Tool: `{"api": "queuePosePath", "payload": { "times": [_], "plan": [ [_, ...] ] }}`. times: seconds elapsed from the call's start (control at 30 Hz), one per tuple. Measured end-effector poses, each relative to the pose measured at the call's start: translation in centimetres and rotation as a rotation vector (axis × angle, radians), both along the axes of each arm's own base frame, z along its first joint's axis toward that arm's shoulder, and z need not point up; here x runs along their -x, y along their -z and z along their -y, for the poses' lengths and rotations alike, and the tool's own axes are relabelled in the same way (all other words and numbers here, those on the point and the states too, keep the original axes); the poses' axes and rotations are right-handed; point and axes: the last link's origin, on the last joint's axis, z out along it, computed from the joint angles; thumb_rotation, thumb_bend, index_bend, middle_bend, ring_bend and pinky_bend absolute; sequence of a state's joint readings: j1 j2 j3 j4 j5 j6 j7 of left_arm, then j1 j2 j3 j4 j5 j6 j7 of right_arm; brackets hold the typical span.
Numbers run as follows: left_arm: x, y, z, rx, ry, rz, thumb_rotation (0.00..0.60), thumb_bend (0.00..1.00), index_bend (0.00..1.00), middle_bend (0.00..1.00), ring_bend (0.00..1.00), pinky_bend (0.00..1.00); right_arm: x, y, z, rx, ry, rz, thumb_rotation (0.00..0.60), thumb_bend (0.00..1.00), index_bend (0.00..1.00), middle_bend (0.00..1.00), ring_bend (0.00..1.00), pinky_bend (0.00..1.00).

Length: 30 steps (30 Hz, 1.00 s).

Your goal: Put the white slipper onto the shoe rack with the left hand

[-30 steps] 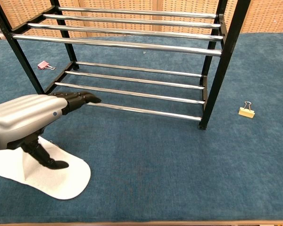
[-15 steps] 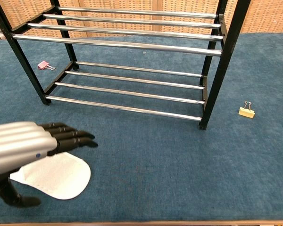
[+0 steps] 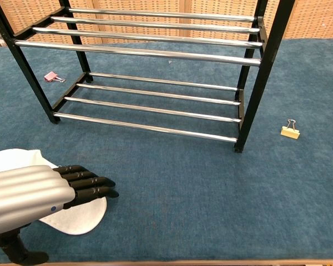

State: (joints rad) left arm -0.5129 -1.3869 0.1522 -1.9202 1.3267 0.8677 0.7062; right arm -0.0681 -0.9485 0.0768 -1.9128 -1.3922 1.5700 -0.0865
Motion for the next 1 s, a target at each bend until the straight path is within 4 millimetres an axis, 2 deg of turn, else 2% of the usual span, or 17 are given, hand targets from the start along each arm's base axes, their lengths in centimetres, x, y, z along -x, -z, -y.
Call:
{"api": "queuePosePath", "payload": {
  "times": [0.23,0.53,1.0],
  "plan": [
    [0.8,-0.1,0.7,0.027,-0.015,0.011,0.6,0.2,0.0,0.0,0.0,0.0,0.0,0.2,0.0,-0.007,-0.001,-0.003,0.6,0.0,0.0,0.0,0.0,0.0],
    [2.2,-0.7,2.1,0.032,0.062,-0.019,0.6,0.2,0.0,0.0,0.0,0.0,0.0,0.3,0.1,-0.008,0.002,-0.006,0.6,0.0,0.0,0.0,0.0,0.0],
    [5.0,-2.9,4.3,0.055,0.136,-0.06,0.6,0.2,0.0,0.0,0.0,0.0,0.0,0.2,0.1,0.0,0.007,-0.005,0.6,0.0,0.0,0.0,0.0,0.0]
  ]
}}
